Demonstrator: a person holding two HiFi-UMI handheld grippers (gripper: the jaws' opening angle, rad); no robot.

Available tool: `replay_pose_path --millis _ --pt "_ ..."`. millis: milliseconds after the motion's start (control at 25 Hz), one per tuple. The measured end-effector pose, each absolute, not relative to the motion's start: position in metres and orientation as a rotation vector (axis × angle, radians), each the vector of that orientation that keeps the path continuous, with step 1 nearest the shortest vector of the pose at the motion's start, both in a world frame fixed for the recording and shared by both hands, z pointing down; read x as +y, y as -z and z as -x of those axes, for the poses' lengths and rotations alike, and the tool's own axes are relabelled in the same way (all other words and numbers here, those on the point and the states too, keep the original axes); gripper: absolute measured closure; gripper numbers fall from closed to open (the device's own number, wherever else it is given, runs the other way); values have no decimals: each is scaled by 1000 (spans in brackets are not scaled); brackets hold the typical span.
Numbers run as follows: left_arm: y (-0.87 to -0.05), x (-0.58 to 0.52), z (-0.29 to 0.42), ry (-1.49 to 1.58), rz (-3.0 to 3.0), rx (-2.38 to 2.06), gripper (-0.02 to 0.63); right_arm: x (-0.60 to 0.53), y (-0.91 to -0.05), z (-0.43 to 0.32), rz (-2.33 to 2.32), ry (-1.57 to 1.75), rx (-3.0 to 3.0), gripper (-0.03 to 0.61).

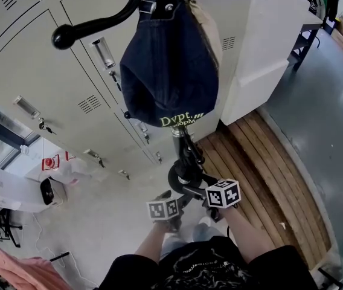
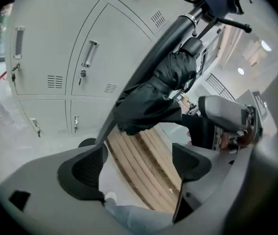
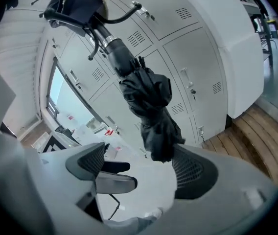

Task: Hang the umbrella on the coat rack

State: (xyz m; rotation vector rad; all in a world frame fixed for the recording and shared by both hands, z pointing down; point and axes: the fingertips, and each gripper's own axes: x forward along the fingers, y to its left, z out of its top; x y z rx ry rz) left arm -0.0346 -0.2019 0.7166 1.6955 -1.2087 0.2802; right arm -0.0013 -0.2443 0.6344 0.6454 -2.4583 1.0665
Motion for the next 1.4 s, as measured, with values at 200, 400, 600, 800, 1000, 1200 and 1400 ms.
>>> replay_pose_path --millis 200,400,600,800,1000,1200,1400 --pt "-701 -201 29 -245 -1749 -1189 186 -238 -630 -1 -688 -1027 -2455 158" --pt "-675 -201 25 -243 -1861 -1183 187 -230 -618 0 -727 -976 -2484 160" --pt "-644 -197 18 -184 -1945 -1159 189 -213 -592 1 -794 -781 -2515 250" --pt "-612 -194 16 -170 -2063 -1191 215 -211 -563 -7 -976 -838 -2586 355" --pt "-574 -187 33 -105 -2143 -1316 504 -196 -540 -11 -1055 -723 -2619 414" --pt "-539 -167 38 -66 -2252 -1336 593 -177 -518 -11 -1129 -564 -2640 514" --pt "-501 -141 44 82 -2283 -1303 603 -152 -488 -13 -1228 -463 -2683 560"
